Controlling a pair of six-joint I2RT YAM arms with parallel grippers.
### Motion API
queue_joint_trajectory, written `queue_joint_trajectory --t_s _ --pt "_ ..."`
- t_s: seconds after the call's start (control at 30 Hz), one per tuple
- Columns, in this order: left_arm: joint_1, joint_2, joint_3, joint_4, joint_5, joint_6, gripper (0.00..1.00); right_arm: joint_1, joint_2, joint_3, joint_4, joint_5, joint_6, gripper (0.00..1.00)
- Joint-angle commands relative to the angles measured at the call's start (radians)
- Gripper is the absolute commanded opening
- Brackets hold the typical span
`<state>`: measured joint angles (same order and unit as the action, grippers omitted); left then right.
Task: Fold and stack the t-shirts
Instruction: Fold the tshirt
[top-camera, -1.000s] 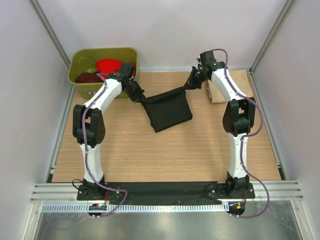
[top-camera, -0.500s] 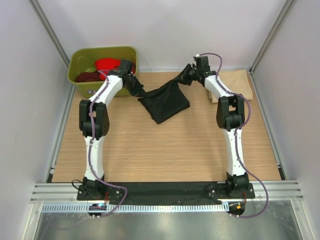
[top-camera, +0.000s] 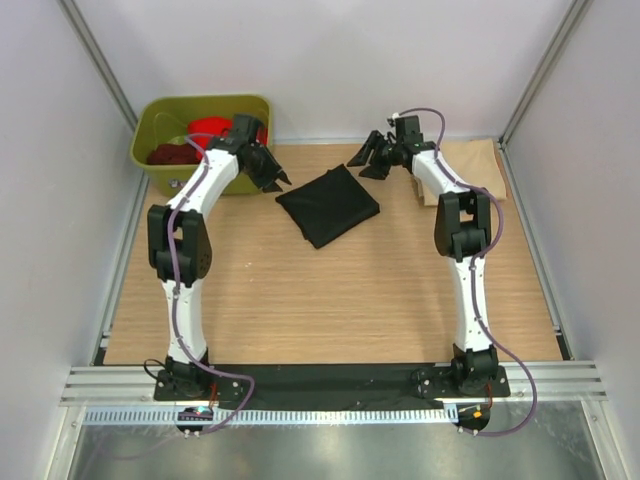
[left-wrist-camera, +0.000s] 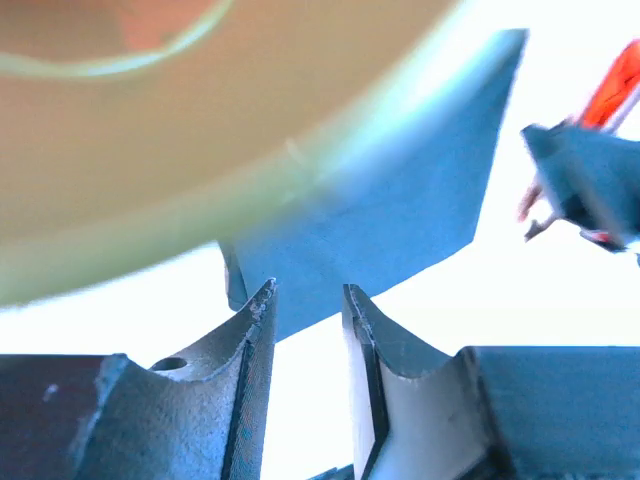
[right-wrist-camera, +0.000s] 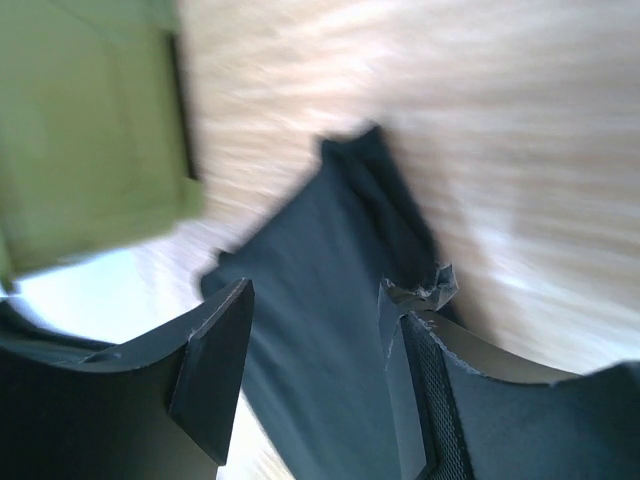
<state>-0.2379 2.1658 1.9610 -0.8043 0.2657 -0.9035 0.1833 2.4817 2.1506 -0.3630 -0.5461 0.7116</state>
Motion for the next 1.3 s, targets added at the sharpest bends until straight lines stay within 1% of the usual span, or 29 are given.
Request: queue_joint_trajectory --t_s 0.0,0.03,0.13,0.17,0.23,0.27,0.4,0.47,0.5,0.53,0.57,0.6,0.63,0.67,0.7,0.73,0.77,0.8,0.9,0.93,0.97,1.03,1.07,1.17,1.27 --pt "0.029 -0.143 -0.002 0.103 -0.079 0.018 0.34 -0.022 -0.096 -0.009 -0.164 0.034 -0.194 0.60" --pt "0.026 -0.167 -0.026 0.103 -0.076 0.015 0.34 -0.028 -0.090 -0.009 -0.212 0.029 -0.224 0.60" --pt "0.014 -0.222 -0.097 0.103 -0.060 0.028 0.33 -0.041 -0.083 -0.015 -0.284 0.011 -0.310 0.62" --pt "0.009 -0.240 -0.115 0.103 -0.053 0.034 0.32 -0.047 -0.081 -0.021 -0.289 -0.014 -0.320 0.62" --pt "-0.011 -0.280 -0.164 0.103 -0.045 0.051 0.33 -0.047 -0.086 -0.076 -0.263 -0.078 -0.330 0.63" --pt "-0.014 -0.291 -0.178 0.100 -0.042 0.063 0.33 -0.044 -0.092 -0.122 -0.249 -0.084 -0.322 0.63" --pt "-0.026 -0.356 -0.255 0.096 -0.005 0.080 0.33 -0.035 -0.122 -0.190 -0.255 -0.065 -0.336 0.62" --pt "-0.031 -0.398 -0.304 0.079 0.000 0.094 0.34 -0.024 -0.151 -0.227 -0.258 -0.035 -0.345 0.59" --pt "-0.034 -0.414 -0.324 0.064 0.001 0.100 0.34 -0.019 -0.188 -0.274 -0.263 -0.022 -0.347 0.56" --pt "-0.034 -0.431 -0.352 0.060 0.015 0.101 0.34 -0.019 -0.211 -0.311 -0.254 -0.017 -0.336 0.49" --pt "-0.038 -0.469 -0.402 0.059 0.018 0.100 0.34 -0.021 -0.234 -0.392 -0.242 -0.023 -0.331 0.47" --pt "-0.044 -0.486 -0.431 0.060 0.020 0.106 0.34 -0.019 -0.288 -0.431 -0.226 -0.022 -0.327 0.44" --pt "-0.049 -0.507 -0.456 0.060 0.015 0.109 0.34 -0.019 -0.311 -0.466 -0.222 -0.015 -0.324 0.39" --pt "-0.061 -0.541 -0.480 0.060 0.003 0.115 0.34 -0.016 -0.337 -0.527 -0.218 -0.003 -0.310 0.36" --pt "-0.067 -0.557 -0.537 0.057 -0.009 0.129 0.34 -0.015 -0.380 -0.558 -0.220 0.009 -0.299 0.26" --pt "-0.080 -0.570 -0.560 0.051 -0.026 0.136 0.35 -0.010 -0.404 -0.595 -0.211 0.015 -0.279 0.22" --pt "-0.110 -0.578 -0.586 0.047 -0.049 0.147 0.35 -0.007 -0.430 -0.689 -0.182 -0.012 -0.240 0.20" --pt "-0.126 -0.592 -0.626 0.042 -0.055 0.156 0.35 -0.005 -0.452 -0.733 -0.130 -0.023 -0.222 0.16" --pt "-0.170 -0.641 -0.701 0.036 -0.060 0.140 0.35 0.011 -0.541 -0.875 -0.140 0.000 -0.184 0.10" --pt "-0.175 -0.662 -0.762 0.059 -0.056 0.114 0.35 0.018 -0.585 -0.909 -0.160 0.023 -0.181 0.10" --pt "-0.181 -0.682 -0.789 0.074 -0.051 0.101 0.36 0.019 -0.616 -0.986 -0.172 0.031 -0.173 0.09" --pt "-0.185 -0.725 -0.830 0.093 -0.045 0.095 0.36 0.021 -0.674 -1.067 -0.177 0.028 -0.169 0.09" --pt "-0.196 -0.733 -0.832 0.090 -0.049 0.104 0.36 0.021 -0.745 -1.140 -0.177 0.031 -0.170 0.10" --pt "-0.228 -0.727 -0.815 0.057 -0.071 0.138 0.36 0.019 -0.872 -1.239 -0.189 0.038 -0.169 0.12" --pt "-0.242 -0.696 -0.800 0.089 -0.045 0.146 0.36 0.021 -0.970 -1.243 -0.247 0.109 -0.164 0.30"
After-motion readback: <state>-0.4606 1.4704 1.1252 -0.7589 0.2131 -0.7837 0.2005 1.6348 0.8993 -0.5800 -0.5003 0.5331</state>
